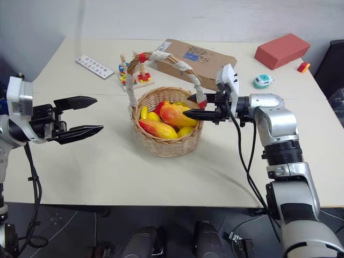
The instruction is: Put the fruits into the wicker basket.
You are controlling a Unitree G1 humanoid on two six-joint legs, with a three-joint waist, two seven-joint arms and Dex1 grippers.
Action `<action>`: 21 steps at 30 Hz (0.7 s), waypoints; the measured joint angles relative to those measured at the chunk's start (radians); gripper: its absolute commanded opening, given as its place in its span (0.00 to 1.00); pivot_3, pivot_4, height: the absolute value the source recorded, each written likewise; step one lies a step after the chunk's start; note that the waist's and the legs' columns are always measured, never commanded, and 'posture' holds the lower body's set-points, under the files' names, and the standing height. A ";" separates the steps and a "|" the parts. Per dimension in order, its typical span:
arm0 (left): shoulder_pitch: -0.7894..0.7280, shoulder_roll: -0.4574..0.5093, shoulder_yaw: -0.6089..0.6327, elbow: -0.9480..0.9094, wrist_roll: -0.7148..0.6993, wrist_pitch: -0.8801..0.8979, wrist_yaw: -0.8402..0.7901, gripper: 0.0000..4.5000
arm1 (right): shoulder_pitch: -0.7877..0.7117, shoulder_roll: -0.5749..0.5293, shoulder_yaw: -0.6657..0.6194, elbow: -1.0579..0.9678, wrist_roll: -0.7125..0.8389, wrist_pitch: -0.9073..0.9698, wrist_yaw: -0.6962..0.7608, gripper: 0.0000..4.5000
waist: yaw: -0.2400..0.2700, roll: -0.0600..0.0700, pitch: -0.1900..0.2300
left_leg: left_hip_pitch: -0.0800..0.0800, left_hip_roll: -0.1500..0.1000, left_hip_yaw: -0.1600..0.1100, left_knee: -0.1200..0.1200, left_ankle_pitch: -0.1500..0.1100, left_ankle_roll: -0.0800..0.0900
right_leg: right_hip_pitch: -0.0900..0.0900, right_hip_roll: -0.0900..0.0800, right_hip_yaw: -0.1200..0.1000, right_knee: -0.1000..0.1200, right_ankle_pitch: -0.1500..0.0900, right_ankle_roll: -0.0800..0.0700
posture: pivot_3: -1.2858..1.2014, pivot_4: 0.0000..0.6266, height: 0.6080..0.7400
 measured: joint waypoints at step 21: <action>-0.113 -0.119 -0.136 0.069 0.007 -0.014 -0.042 1.00 | 0.615 -0.246 -0.708 -0.556 0.156 0.252 -0.482 0.04 | 0.033 0.000 0.000 | 0.002 0.001 0.001 0.000 0.000 0.000 | 0.005 0.002 -0.002 -0.007 0.002 0.003 | 0.52 0.24 1.00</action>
